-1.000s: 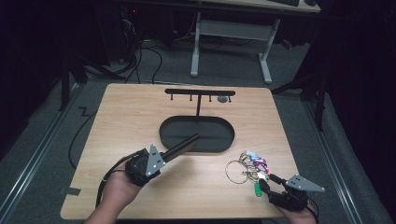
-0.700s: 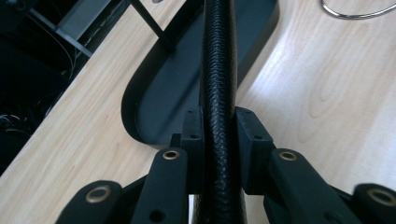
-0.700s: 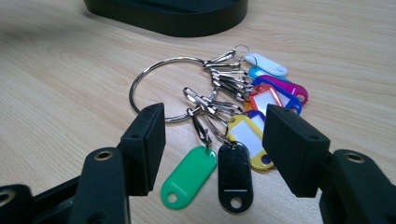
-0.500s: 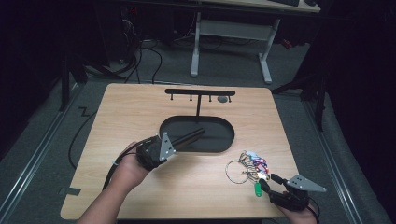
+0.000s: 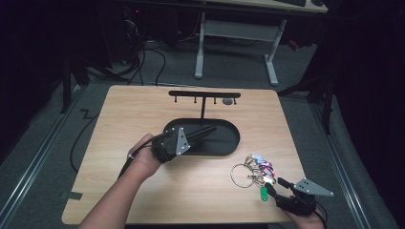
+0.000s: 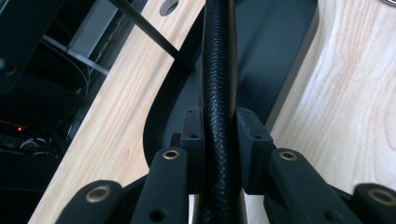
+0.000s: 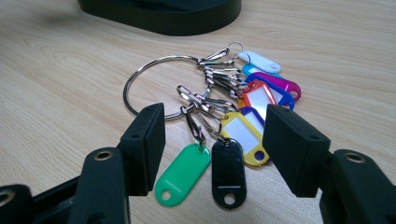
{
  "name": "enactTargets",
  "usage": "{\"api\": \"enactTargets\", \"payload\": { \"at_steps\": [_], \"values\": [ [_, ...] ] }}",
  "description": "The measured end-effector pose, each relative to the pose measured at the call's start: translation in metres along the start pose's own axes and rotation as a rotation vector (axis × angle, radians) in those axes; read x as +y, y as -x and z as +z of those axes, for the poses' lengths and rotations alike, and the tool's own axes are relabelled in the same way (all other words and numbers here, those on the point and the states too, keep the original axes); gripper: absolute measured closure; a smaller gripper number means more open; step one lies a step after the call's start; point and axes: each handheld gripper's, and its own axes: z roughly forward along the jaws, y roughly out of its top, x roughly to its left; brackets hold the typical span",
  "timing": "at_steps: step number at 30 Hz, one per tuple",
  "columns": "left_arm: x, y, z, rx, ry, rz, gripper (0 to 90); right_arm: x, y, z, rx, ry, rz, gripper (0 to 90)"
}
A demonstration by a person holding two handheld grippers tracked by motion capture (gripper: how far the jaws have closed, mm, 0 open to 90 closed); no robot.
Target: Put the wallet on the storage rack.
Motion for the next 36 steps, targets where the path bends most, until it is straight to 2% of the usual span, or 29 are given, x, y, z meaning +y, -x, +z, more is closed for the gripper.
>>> {"api": "enactTargets", "payload": {
  "at_steps": [5,10,15,20,21,24,25,27,29,33,36],
  "values": [
    [0.008,-0.004,0.012,-0.001,0.027,0.04,75.5,-0.001,0.001,0.0,-0.002,-0.004,0.007,39.7],
    [0.014,-0.009,0.021,-0.002,0.047,0.05,75.4,-0.001,0.001,0.001,0.002,-0.002,0.014,39.7],
    [0.02,-0.018,0.035,-0.027,0.057,0.042,75.4,-0.001,0.001,0.0,0.005,-0.002,0.015,39.7],
    [0.024,-0.02,0.044,-0.028,0.042,0.061,75.4,-0.002,0.001,0.002,0.013,-0.006,0.016,39.8],
    [0.024,-0.021,0.049,-0.041,0.058,0.05,75.4,-0.002,0.001,0.002,0.015,-0.007,0.015,39.8],
    [0.025,-0.02,0.054,-0.055,0.063,0.049,75.4,-0.002,0.001,0.003,0.018,-0.008,0.018,39.8],
    [0.025,-0.02,0.056,-0.055,0.057,0.063,75.3,-0.002,0.001,0.003,0.021,-0.01,0.021,39.8],
    [0.023,-0.02,0.065,-0.061,0.054,0.067,75.3,-0.003,0.001,0.003,0.028,-0.01,0.029,39.9],
    [0.021,-0.021,0.067,-0.059,0.049,0.074,75.2,-0.003,0.002,0.004,0.029,-0.013,0.035,39.9],
    [0.015,-0.029,0.074,-0.057,0.059,0.045,75.1,-0.004,0.002,0.004,0.027,-0.012,0.04,39.9],
    [0.01,-0.033,0.077,-0.057,0.048,0.046,74.6,-0.004,0.002,0.003,0.022,-0.009,0.045,39.9]
  ]
}}
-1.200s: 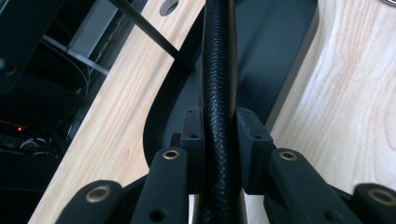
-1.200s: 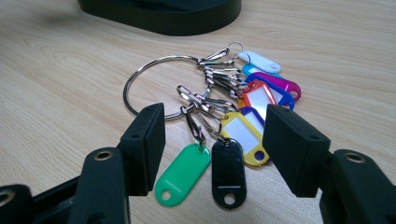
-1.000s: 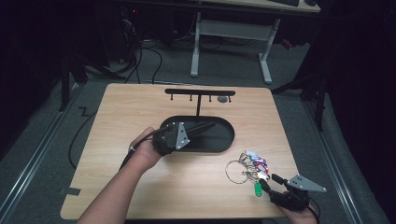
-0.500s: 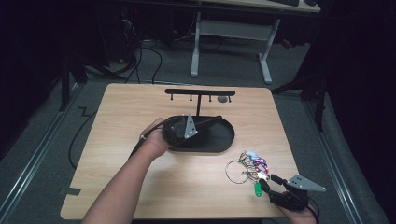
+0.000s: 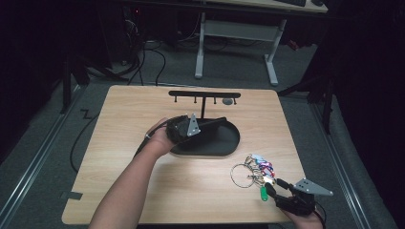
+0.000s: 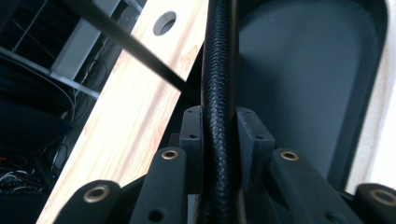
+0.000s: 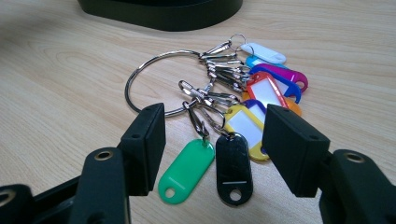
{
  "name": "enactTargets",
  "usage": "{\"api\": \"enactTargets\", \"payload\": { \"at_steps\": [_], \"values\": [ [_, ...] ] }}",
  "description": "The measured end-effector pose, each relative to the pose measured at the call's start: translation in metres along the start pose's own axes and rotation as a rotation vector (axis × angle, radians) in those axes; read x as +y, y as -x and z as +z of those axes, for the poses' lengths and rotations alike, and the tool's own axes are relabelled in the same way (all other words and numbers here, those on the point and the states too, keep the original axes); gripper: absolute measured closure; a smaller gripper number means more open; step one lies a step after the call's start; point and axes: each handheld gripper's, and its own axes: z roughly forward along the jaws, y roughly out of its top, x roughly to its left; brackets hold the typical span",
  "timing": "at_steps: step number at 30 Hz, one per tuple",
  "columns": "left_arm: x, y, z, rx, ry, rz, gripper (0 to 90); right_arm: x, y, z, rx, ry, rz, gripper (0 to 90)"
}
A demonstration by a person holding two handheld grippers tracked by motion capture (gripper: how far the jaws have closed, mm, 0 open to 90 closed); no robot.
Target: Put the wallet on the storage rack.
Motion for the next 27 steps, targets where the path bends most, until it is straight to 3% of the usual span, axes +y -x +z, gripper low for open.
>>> {"api": "enactTargets", "payload": {
  "at_steps": [3,12,27],
  "values": [
    [-0.004,0.001,0.003,0.013,-0.052,0.048,74.2,0.0,-0.001,0.0,-0.001,-0.001,0.001,40.0],
    [-0.008,0.003,0.008,0.013,-0.11,0.075,73.6,-0.001,-0.002,0.001,0.0,-0.007,0.003,40.0],
    [-0.012,0.022,0.014,-0.052,-0.127,0.119,69.0,0.0,-0.003,0.002,0.004,-0.009,0.0,40.0]
  ]
}}
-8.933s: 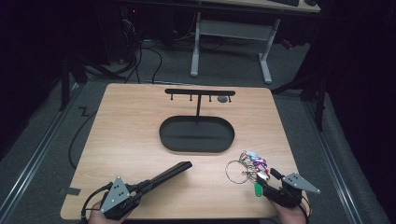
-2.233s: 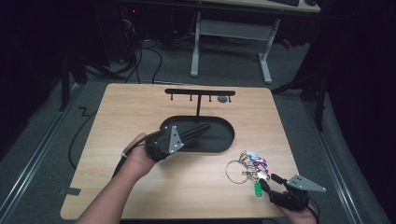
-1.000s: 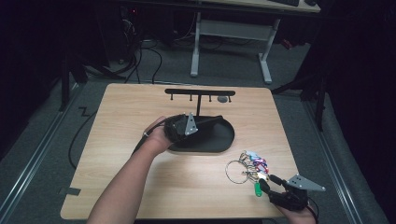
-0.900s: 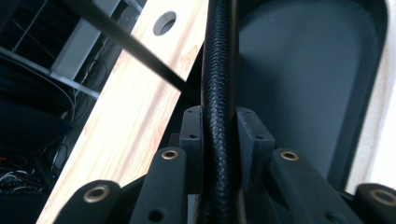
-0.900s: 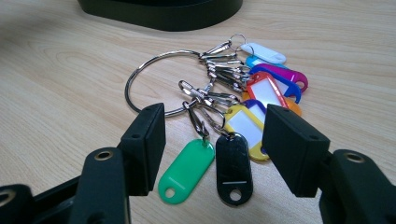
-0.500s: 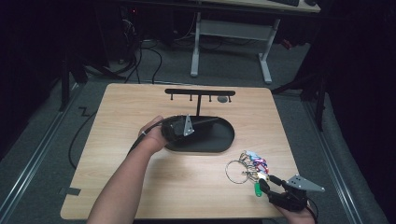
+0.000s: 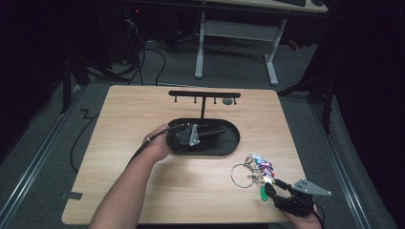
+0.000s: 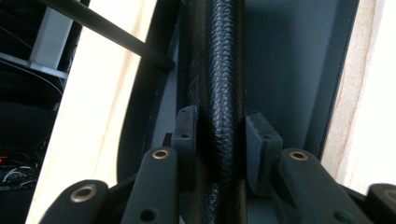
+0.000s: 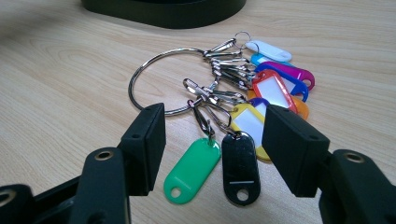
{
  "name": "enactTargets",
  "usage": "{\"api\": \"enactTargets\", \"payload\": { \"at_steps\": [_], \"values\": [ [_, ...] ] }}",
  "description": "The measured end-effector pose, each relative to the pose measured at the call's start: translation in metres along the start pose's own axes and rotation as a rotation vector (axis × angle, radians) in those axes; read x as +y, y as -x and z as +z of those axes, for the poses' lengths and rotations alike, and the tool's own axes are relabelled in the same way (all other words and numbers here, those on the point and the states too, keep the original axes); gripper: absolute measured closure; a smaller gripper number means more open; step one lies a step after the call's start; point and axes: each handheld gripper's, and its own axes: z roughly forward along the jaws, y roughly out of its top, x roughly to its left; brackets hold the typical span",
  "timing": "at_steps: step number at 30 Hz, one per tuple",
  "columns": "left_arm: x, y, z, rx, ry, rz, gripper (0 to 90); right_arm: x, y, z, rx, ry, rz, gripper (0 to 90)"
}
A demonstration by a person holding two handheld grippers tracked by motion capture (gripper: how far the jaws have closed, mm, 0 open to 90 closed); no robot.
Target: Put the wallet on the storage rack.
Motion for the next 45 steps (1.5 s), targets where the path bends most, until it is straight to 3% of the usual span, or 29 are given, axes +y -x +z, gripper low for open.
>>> {"api": "enactTargets", "payload": {
  "at_steps": [8,12,14,18,21,23,24,32,36,45],
  "values": [
    [0.001,-0.003,0.004,-0.022,-0.002,-0.06,66.4,-0.001,0.001,0.001,0.002,-0.002,0.004,40.0],
    [0.002,-0.004,0.006,-0.041,-0.014,-0.095,60.2,-0.001,0.001,0.001,0.004,-0.002,0.002,40.0],
    [0.003,-0.005,0.005,-0.051,-0.01,-0.14,56.9,-0.001,0.001,0.001,0.004,-0.003,0.004,40.0],
    [0.004,-0.006,0.001,-0.06,0.01,-0.158,52.9,-0.001,0.001,0.002,0.005,-0.007,0.007,40.0],
    [0.006,-0.004,-0.003,-0.065,0.026,-0.147,52.2,-0.001,0.002,0.002,0.006,-0.006,0.007,40.0],
    [0.007,-0.004,-0.005,-0.04,0.024,-0.144,54.4,-0.001,0.002,0.002,0.005,-0.005,0.009,40.0],
    [0.006,-0.007,-0.007,-0.05,0.043,-0.172,54.4,-0.001,0.001,0.002,0.004,-0.005,0.009,40.0],
    [0.004,-0.008,-0.017,-0.041,0.072,-0.2,54.0,-0.001,0.0,0.002,0.006,-0.007,0.007,40.0],
    [0.002,-0.003,-0.023,-0.047,0.108,-0.242,53.9,0.0,0.0,0.002,0.007,-0.004,0.004,40.0],
    [-0.006,0.015,-0.03,-0.048,0.163,-0.266,53.1,0.0,-0.001,0.003,0.008,-0.011,-0.001,40.0]
  ]
}}
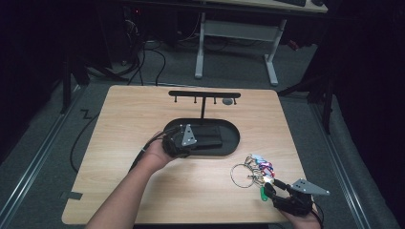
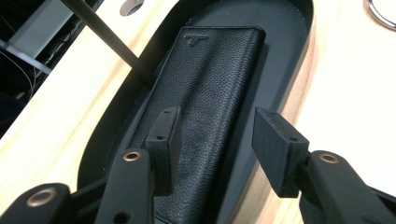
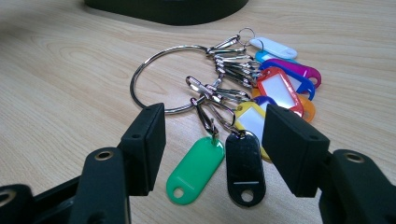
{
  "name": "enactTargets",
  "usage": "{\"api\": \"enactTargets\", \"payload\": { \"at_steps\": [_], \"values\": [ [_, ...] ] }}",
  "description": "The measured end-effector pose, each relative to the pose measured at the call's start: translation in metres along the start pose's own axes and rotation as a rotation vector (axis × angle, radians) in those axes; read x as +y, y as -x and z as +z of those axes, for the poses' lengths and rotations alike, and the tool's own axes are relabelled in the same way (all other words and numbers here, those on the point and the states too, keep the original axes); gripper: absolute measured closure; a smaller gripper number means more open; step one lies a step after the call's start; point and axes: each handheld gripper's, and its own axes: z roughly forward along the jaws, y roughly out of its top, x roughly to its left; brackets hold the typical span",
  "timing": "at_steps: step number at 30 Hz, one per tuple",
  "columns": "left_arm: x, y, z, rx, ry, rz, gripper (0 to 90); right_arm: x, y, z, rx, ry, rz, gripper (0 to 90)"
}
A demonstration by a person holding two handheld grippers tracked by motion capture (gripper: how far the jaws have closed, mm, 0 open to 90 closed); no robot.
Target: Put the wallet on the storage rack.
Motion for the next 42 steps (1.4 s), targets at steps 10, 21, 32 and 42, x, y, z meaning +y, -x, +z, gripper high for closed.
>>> {"api": "enactTargets", "payload": {
  "at_steps": [10,21,32,42],
  "values": [
    [-0.021,0.01,-0.017,0.014,0.064,-0.124,49.9,0.0,-0.001,0.001,0.0,-0.006,-0.002,40.0],
    [-0.047,0.021,-0.042,-0.003,0.136,-0.249,43.0,0.0,-0.001,0.002,-0.001,-0.008,-0.008,40.0],
    [-0.092,0.036,-0.069,-0.007,0.166,-0.382,37.1,-0.001,-0.002,0.001,-0.003,-0.008,-0.007,40.0],
    [-0.147,0.046,-0.1,-0.002,0.146,-0.473,35.2,-0.001,-0.004,0.003,-0.003,-0.021,-0.009,40.2]
  ]
}}
